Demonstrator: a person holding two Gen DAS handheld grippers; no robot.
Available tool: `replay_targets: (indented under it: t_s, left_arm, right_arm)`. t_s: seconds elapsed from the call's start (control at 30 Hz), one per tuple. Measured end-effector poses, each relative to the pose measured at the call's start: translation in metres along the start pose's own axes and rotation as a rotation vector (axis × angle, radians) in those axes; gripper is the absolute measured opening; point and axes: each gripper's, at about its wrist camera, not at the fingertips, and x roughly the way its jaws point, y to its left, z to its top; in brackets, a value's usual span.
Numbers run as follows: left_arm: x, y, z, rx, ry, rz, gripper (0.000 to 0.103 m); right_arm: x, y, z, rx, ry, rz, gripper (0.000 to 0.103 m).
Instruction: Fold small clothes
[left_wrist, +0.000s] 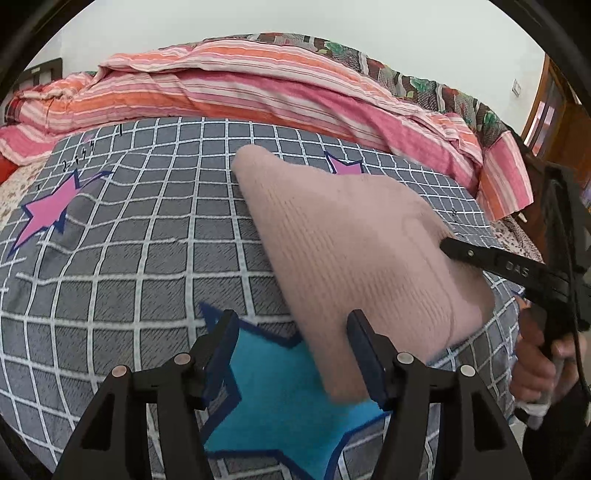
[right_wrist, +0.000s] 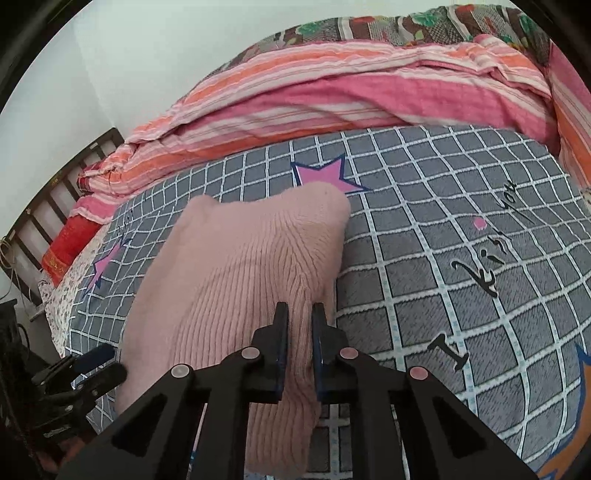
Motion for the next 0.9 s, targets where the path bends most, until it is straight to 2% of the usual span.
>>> replay_targets:
  t_s: [0.3, 0.43, 0.53, 0.7, 0.77, 0.9]
  left_arm:
    - [-0.007, -0.005, -0.029, 0.084, 0.041, -0.041, 0.059]
    - [-0.009, -0.007, -0.031, 0.074, 0.04, -0.063, 0.058]
    - [-0.013, -0.01, -0.03, 0.087, 0.03, -0.067, 0.058]
    - [-0.022, -0.011, -0.026, 0.09, -0.001, -0.076, 0.058]
    - [-0.024, -0.01, -0.024, 0.079, -0.016, -0.081, 0.059]
    - [-0.017, -0.003, -0.01, -0.003, -0.042, -0.099, 0.059]
  right_arm:
    - [0.004, -0.003, 0.006, 0.024, -0.004, -0.003, 0.011]
    - [0.004, -0.003, 0.013, 0.022, -0.029, 0.013, 0.011]
    - [0.016, -0.005, 0.009, 0.007, -0.006, -0.011, 0.011]
    - [-0.006, -0.01, 0.007, 0.033, -0.007, 0.05, 0.018]
    - [-0.02, -0.01, -0.001, 0.024, -0.015, 0.066, 0.025]
    - [-0.032, -0.007, -0.019, 0.016, -0.005, 0.1, 0.026]
